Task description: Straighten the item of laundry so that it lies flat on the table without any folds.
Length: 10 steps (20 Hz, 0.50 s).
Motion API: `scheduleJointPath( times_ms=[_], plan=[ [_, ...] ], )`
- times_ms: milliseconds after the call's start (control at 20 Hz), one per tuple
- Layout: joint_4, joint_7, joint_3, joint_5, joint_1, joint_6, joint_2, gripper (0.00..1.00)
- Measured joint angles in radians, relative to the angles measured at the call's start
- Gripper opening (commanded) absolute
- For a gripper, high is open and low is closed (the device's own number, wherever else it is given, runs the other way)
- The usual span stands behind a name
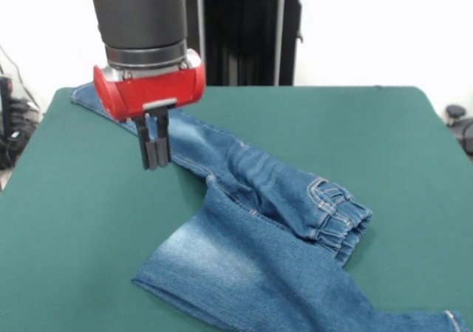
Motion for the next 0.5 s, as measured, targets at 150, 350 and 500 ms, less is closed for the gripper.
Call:
scheduleJointPath(
  times_ms=[150,350,500],
  plan=[
    [-0.034,0.000,0.006,-0.009,0.011,0.030,0.016,0.00],
    [-0.063,0.000,0.017,-0.016,0.012,0.050,0.028,0.00],
    [-0.089,0.000,0.025,-0.021,0.012,0.052,0.037,0.00]
  ],
)
